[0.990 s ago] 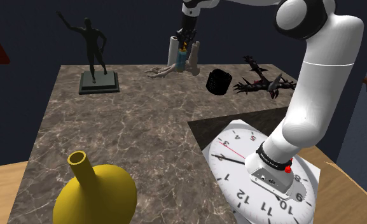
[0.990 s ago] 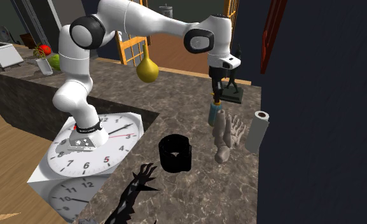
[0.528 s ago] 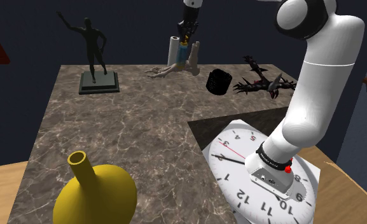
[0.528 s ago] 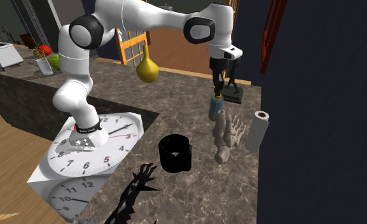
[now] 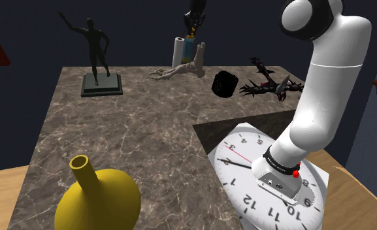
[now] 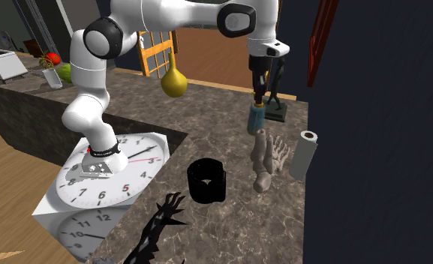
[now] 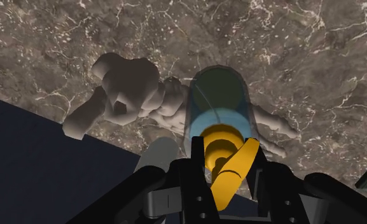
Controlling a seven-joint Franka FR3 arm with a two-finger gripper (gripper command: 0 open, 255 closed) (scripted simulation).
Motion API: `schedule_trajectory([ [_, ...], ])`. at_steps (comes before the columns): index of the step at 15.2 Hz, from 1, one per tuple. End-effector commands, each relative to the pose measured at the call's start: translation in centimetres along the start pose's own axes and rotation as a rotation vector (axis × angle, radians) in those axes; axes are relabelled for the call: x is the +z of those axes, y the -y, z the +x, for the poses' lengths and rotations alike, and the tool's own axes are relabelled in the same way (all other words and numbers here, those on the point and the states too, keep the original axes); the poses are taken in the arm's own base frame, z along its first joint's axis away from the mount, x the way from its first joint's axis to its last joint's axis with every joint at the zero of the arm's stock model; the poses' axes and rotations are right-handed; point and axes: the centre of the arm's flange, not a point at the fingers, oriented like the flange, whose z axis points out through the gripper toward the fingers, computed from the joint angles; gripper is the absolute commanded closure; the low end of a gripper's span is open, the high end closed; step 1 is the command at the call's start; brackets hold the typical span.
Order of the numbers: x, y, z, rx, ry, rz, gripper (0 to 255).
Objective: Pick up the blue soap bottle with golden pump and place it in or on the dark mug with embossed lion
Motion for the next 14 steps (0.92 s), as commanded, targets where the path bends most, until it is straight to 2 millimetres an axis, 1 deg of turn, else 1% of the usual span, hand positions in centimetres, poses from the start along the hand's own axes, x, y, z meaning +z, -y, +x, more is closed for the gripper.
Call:
schedule_trajectory([
  [1, -1.1, 0.1, 0.0, 0.0, 0.0, 0.0, 255],
  [5, -3.2, 0.0, 0.1, 0.0, 0.0, 0.0, 255],
  [6, -3.3, 0.0, 0.1, 0.0, 0.0, 0.0, 255],
  [14, -6.4, -6.9, -7.3, 0.0, 0.0, 0.0, 255],
])
